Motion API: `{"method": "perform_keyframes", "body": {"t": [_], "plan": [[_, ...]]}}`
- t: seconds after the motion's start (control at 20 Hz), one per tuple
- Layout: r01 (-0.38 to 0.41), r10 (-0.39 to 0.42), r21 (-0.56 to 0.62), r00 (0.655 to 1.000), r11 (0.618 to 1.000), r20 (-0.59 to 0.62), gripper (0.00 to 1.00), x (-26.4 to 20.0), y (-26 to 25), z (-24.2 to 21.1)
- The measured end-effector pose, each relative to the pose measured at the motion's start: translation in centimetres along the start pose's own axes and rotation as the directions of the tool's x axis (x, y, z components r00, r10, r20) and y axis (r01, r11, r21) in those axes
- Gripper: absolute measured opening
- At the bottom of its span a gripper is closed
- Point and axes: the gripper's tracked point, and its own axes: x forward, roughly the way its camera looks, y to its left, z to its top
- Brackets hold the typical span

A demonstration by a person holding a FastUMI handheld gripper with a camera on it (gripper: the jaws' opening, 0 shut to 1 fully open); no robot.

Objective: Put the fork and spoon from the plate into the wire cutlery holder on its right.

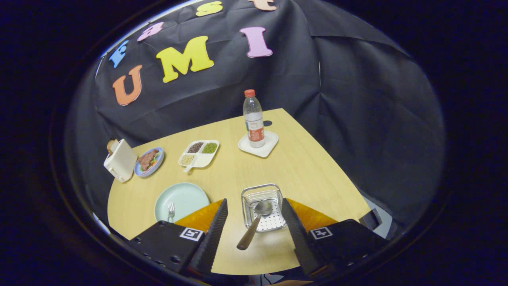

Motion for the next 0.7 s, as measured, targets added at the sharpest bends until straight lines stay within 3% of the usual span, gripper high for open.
{"method": "perform_keyframes", "body": {"t": [0.2, 0.5, 0.7], "plan": [[0.005, -0.004, -0.031, 0.999, 0.999, 0.035, 0.95, -0.9, 2.7, 0.0], [0.009, -0.006, -0.091, 1.000, 0.996, 0.028, 0.96, -0.3, 8.0, -1.6], [-0.030, 0.031, -0.120, 0.999, 0.992, 0.007, 0.97, 0.6, 12.3, -2.9]]}}
